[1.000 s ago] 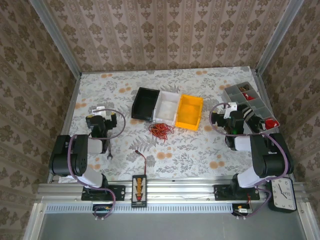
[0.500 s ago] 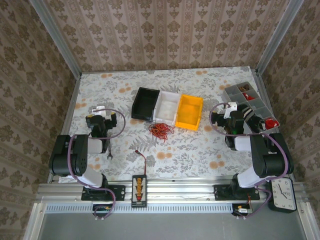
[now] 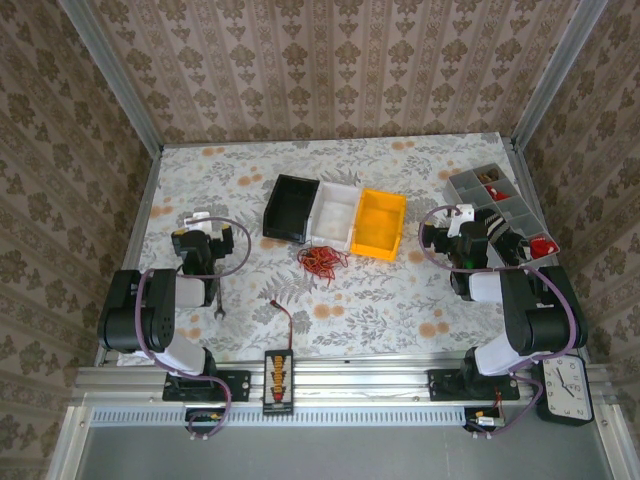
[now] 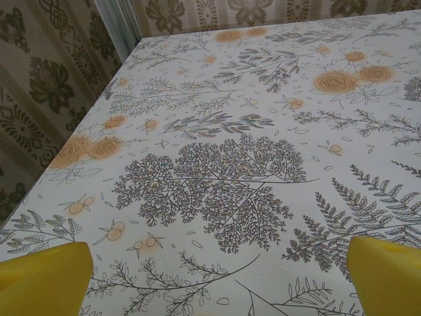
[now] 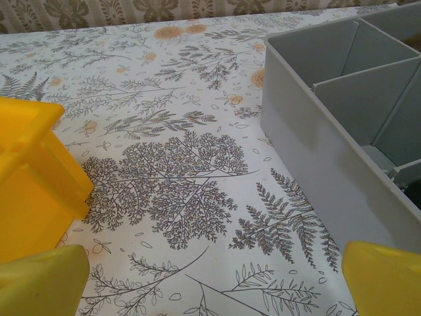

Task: Untangle the cables

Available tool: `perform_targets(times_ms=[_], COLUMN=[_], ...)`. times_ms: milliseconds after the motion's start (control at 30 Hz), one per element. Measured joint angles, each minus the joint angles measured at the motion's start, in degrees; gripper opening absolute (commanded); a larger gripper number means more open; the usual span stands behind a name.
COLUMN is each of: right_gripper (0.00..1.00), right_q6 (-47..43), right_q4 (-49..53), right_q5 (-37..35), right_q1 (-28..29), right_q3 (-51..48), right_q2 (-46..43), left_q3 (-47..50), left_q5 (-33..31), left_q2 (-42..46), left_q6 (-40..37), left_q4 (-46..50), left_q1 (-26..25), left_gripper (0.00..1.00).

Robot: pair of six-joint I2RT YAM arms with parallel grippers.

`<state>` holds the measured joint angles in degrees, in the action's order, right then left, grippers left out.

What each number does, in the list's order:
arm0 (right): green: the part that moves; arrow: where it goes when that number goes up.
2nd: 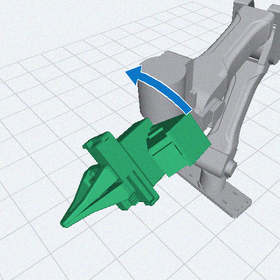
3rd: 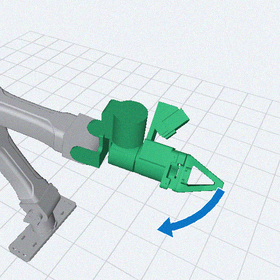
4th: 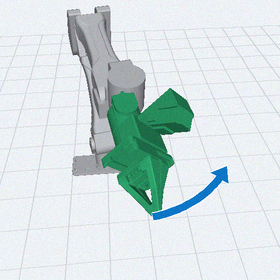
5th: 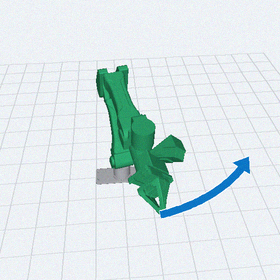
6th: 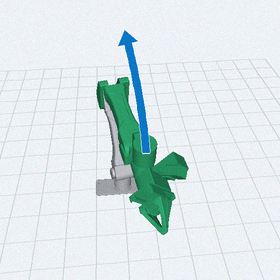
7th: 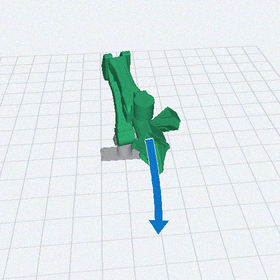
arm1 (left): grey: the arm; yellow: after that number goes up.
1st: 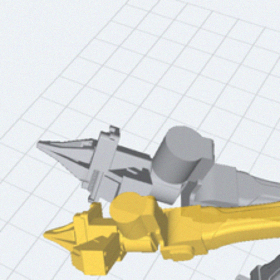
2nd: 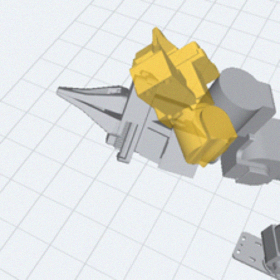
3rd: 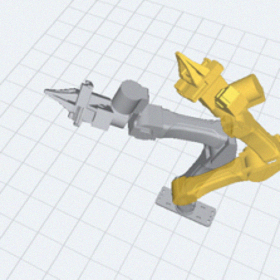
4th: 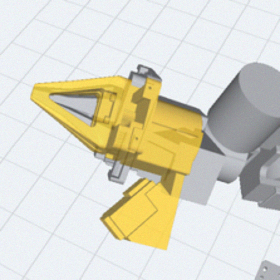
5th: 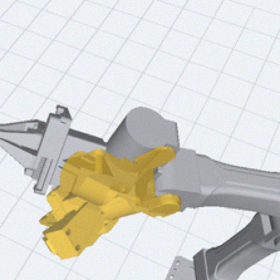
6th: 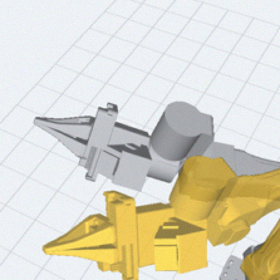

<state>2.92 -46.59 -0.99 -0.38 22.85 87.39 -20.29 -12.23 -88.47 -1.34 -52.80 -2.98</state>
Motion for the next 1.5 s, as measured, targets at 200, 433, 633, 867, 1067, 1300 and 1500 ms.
perform_targets(times_ms=[200,433,633,867,1067,1300,1500], right_gripper=[1.0,1.0,0.76,0.88,0.89,0.88,0.87], right_q6=[0.0,0.0,0.31,5.53,11.08,14.14,15.15], right_q4=[0.0,0.02,18.4,33.75,46.18,52.26,53.11], right_q5=[0.0,0.0,-1.95,-8.41,-14.36,-16.17,-16.2], right_q1=[0.02,0.0,1.86,11.41,21.84,25.11,25.77], right_q3=[0.0,0.0,9.6,23.5,25.14,25.57,25.97], right_q2=[0.0,0.0,-4.74,-12.79,-12.24,-12.11,-12.11], left_q3=[0.0,-0.11,-6.56,-23.63,-41.7,-53.27,-61.2], left_q5=[-0.02,0.66,-0.96,-4.94,5.18,11.91,12.7], left_q2=[0.0,0.0,7.15,9.66,-2.84,-16.28,-23.47], left_q6=[0.0,-0.33,-3.72,3.45,11.39,13.75,14.23], left_q4=[-0.02,0.22,14.27,29.59,45.05,58.51,66.49], left_q1=[-0.07,-0.26,-4.85,-10.23,-10.23,-11.5,-14.25], left_gripper=[1.0,1.0,1.0,1.0,0.98,0.9,0.65])
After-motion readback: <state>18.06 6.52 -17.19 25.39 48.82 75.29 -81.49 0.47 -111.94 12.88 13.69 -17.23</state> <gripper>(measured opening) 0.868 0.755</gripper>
